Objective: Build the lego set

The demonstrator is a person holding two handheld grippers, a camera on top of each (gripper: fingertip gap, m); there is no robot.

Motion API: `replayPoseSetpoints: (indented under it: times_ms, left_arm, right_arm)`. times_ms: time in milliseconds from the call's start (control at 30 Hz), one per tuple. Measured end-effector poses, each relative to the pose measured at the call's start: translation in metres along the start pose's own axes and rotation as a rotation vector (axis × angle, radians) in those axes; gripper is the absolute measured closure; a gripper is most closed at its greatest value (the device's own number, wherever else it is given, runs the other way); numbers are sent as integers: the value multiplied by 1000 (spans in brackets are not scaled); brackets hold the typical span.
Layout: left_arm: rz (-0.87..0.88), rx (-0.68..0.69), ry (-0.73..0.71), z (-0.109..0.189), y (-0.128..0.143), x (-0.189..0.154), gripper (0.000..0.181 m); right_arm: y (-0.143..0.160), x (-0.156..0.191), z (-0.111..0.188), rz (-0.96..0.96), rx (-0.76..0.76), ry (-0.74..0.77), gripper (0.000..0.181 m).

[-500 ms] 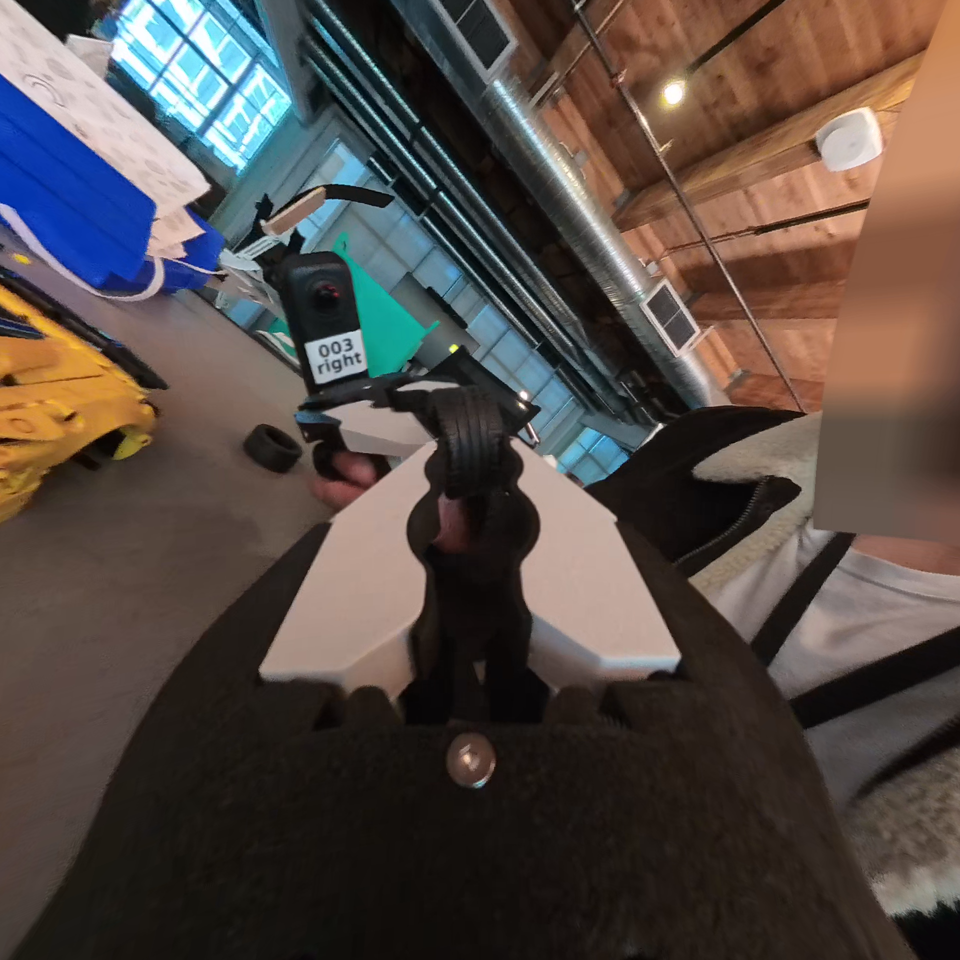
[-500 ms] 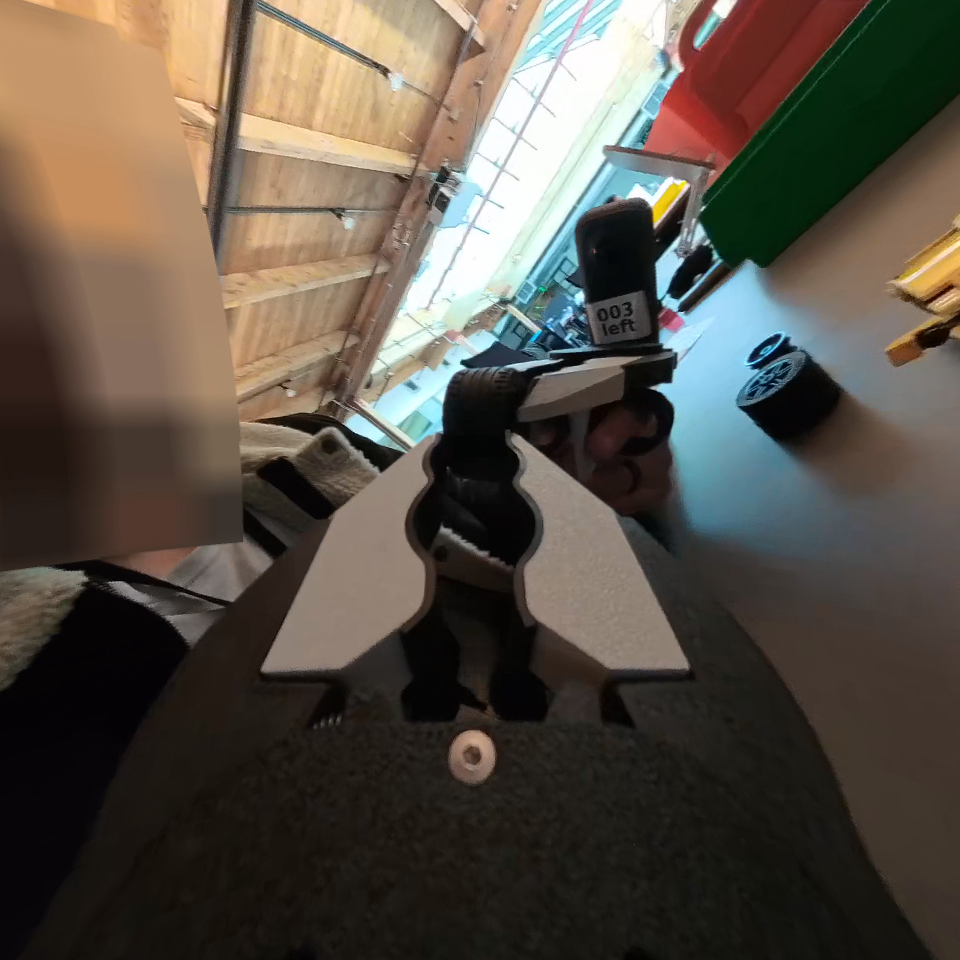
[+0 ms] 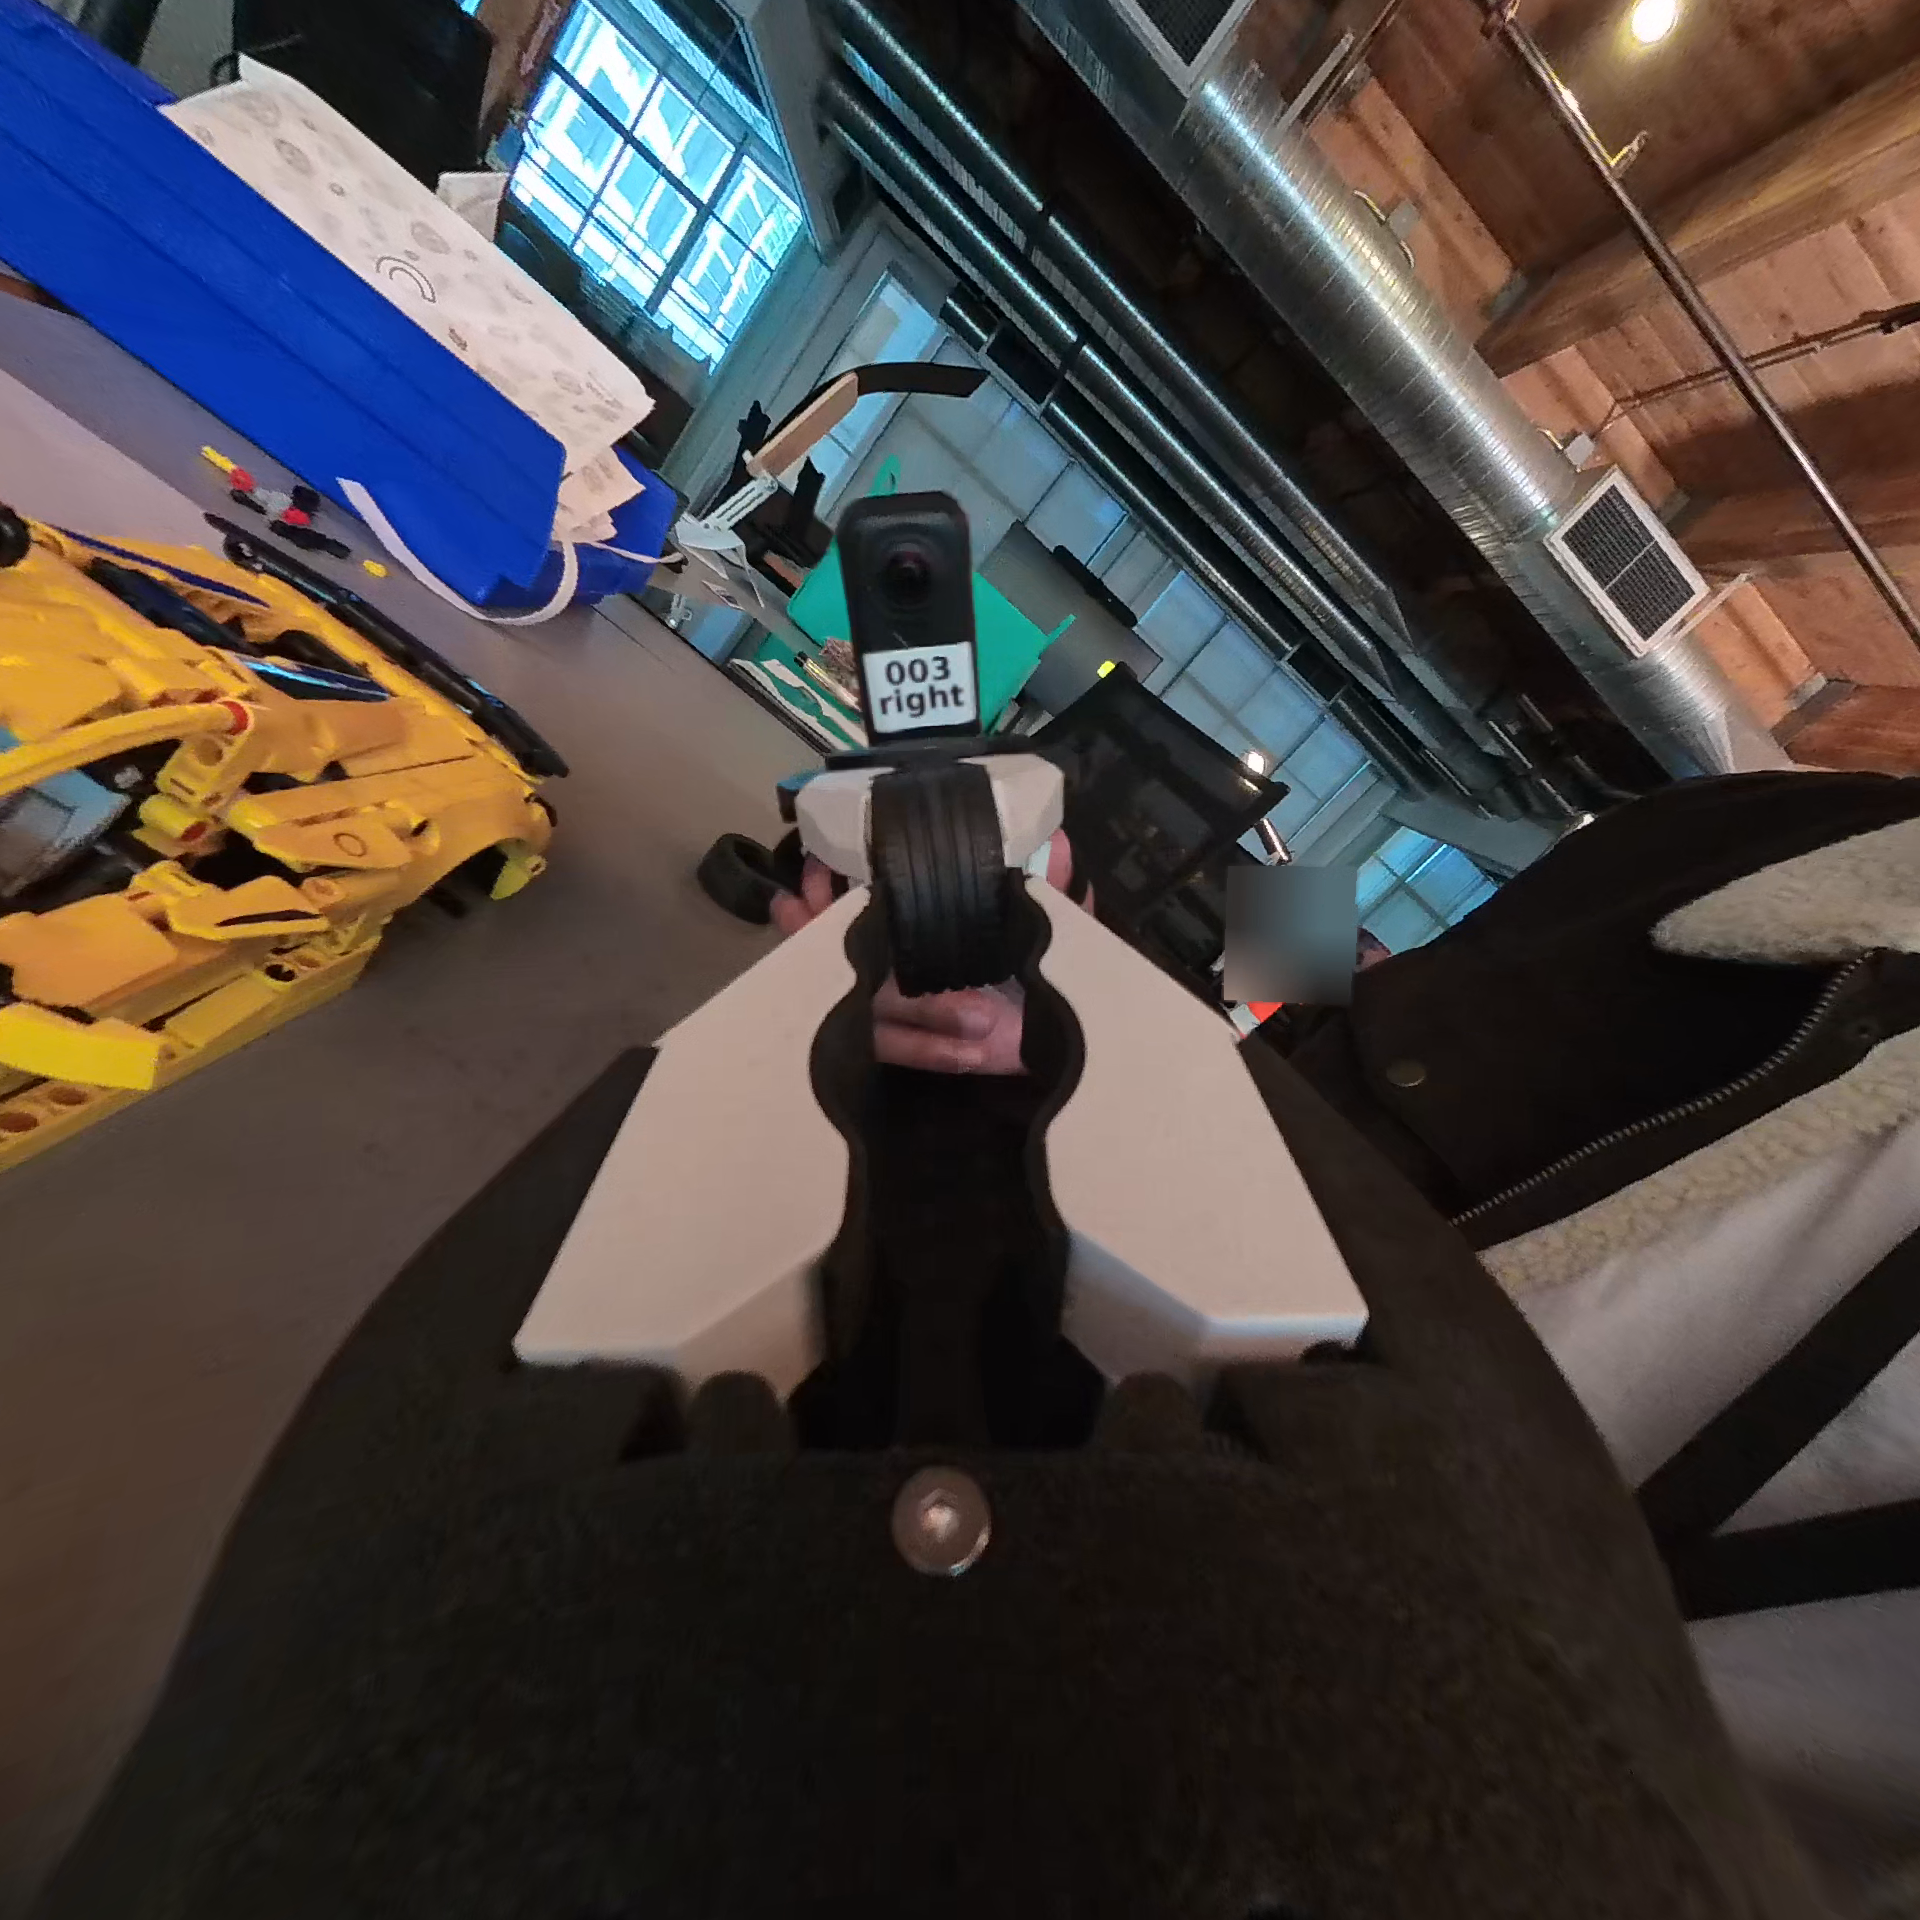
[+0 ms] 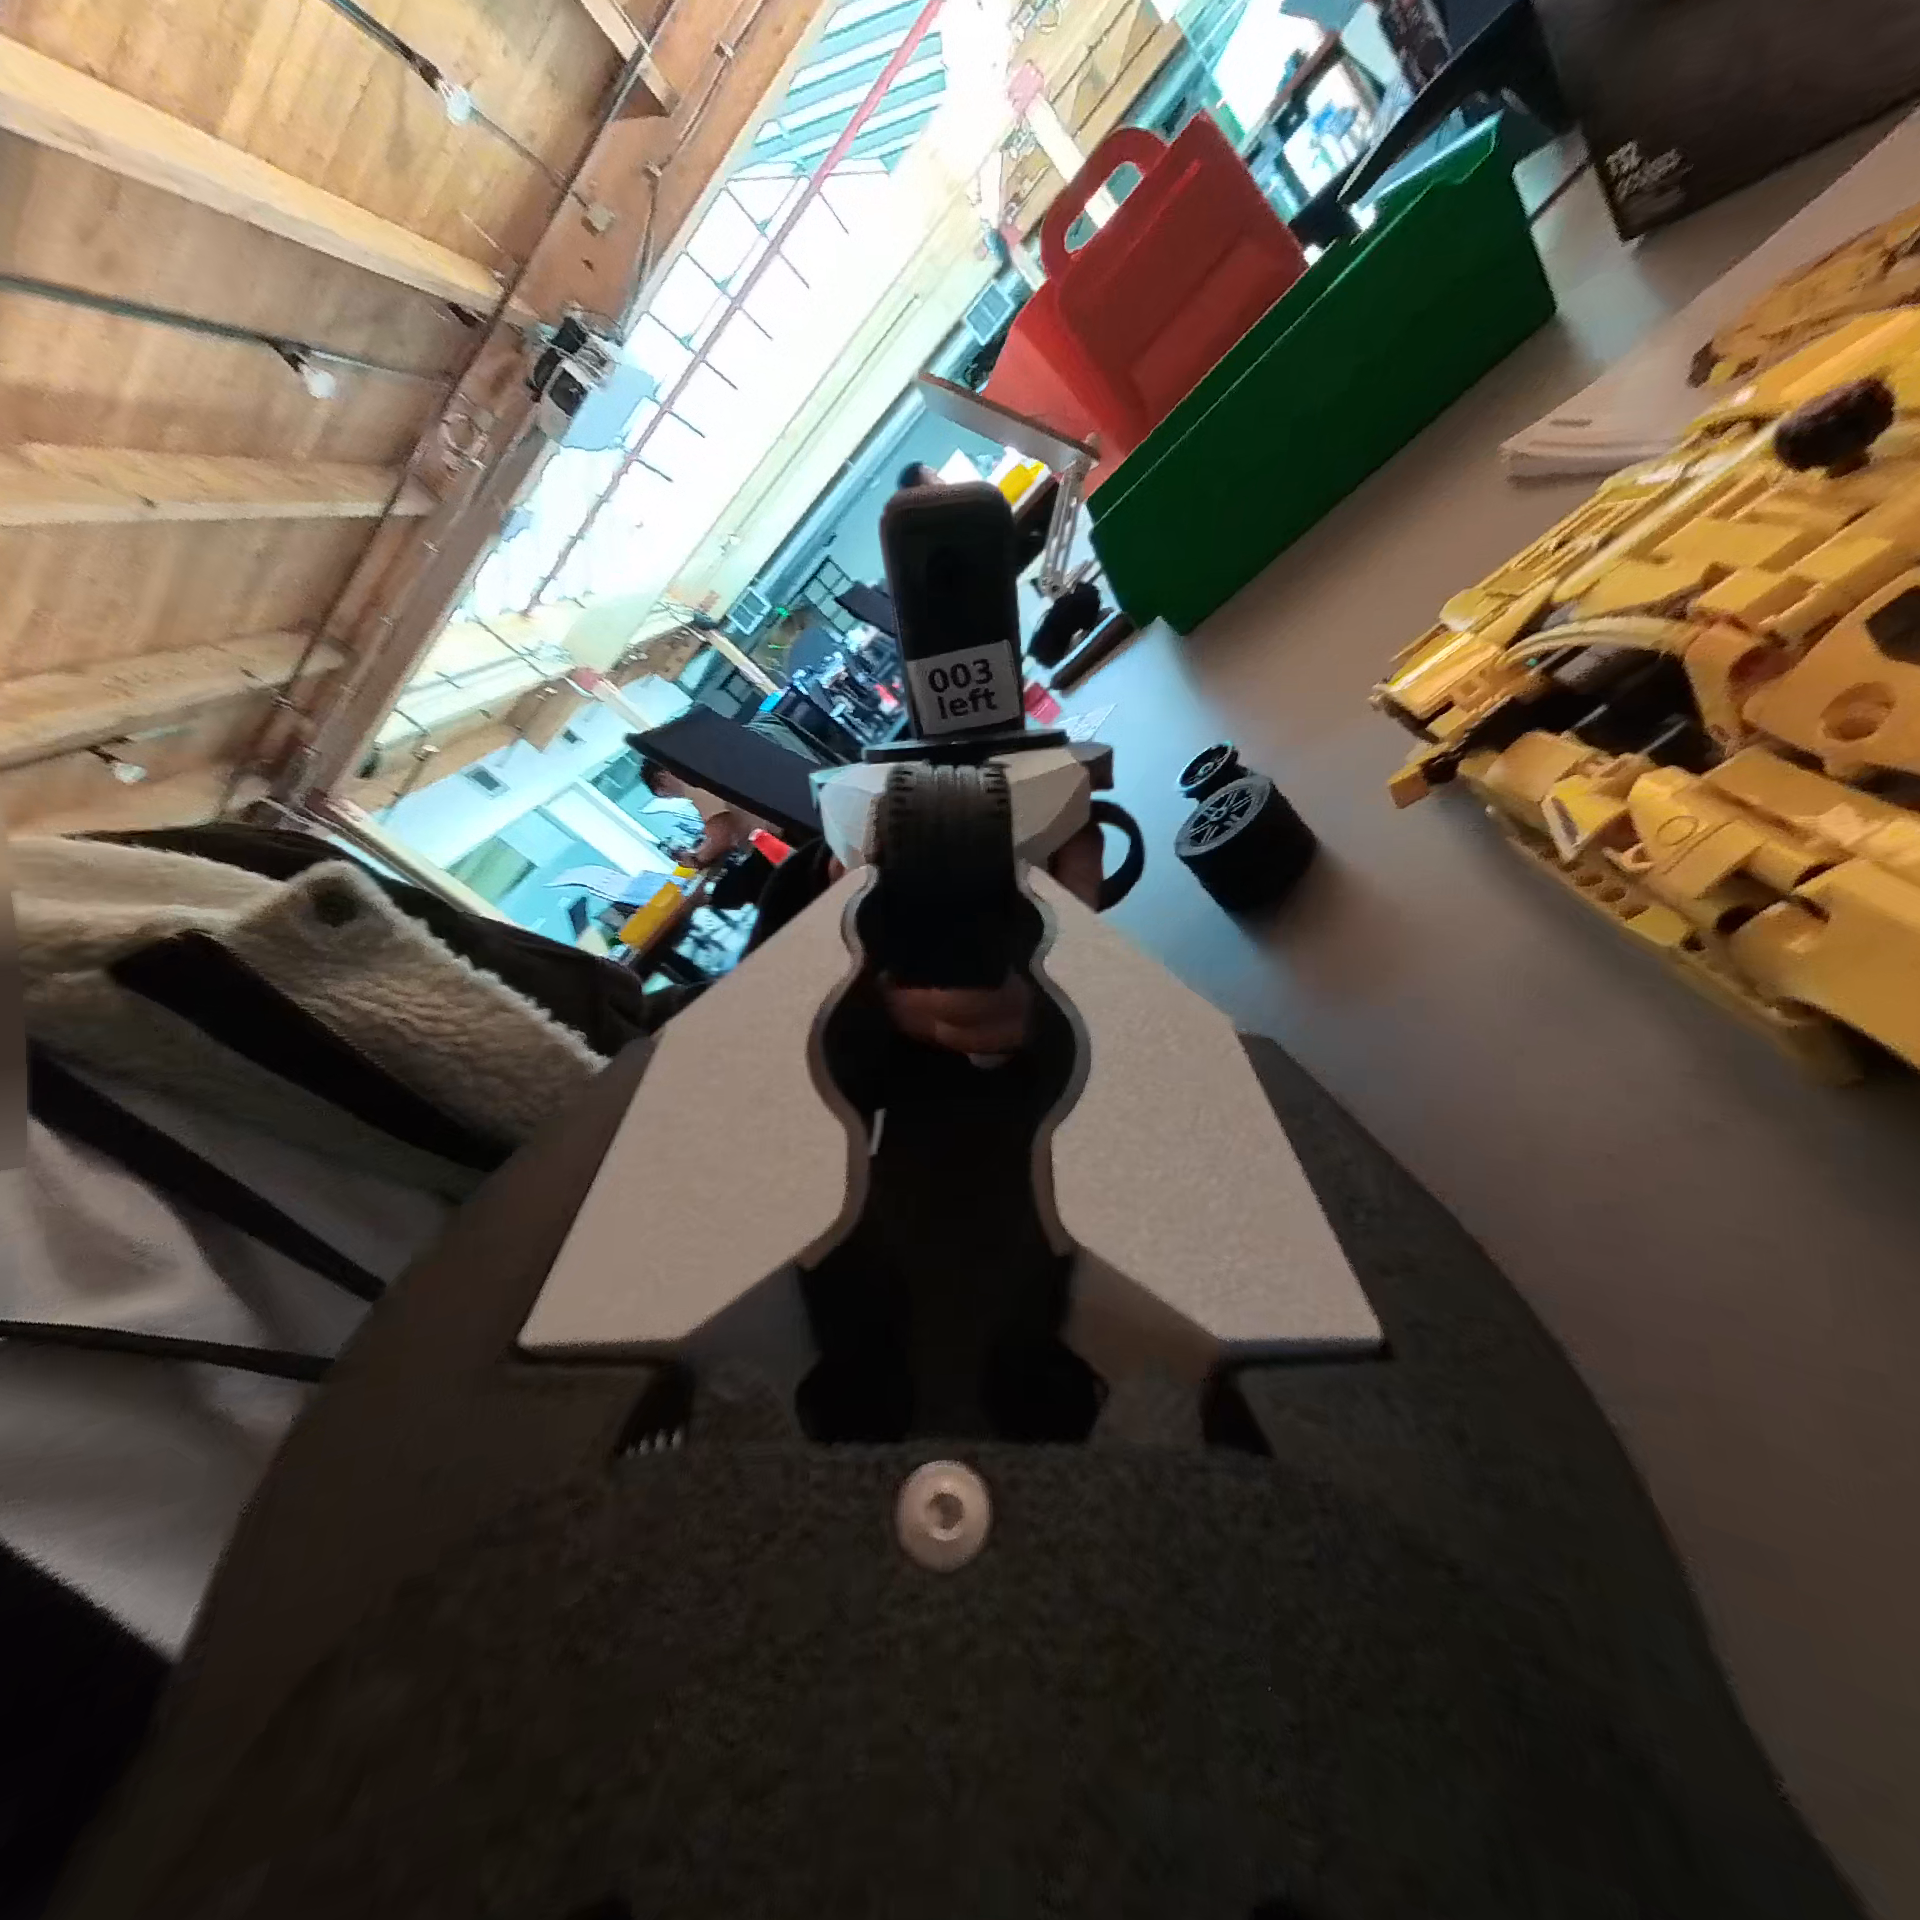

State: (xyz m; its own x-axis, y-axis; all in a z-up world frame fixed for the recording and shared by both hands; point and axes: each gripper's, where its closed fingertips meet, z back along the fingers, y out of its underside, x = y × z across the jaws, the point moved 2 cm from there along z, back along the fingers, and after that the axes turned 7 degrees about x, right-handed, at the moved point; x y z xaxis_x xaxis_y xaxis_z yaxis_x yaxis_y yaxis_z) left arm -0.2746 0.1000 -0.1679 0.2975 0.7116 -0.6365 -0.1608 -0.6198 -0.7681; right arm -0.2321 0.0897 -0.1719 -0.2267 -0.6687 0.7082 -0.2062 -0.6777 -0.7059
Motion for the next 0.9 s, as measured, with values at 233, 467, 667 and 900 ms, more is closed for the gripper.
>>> replayPoseSetpoints:
  times_ms: [233,467,667,900]
  left_arm:
    - [-25,-128,-168,30,-22,22,157]
    - [-133,-73,-408,64,-23,39,160]
    - [-169,-91,-509,85,-25,45,161]
    - [-133,-108,-480,84,-25,48,161]
  right_arm:
    - [10,-35,6,-165,43,151,159]
    - [55,-73,-6,-130,449,436,158]
    - [49,-81,13,178,509,641,136]
    - [54,-78,2,441,549,680,127]
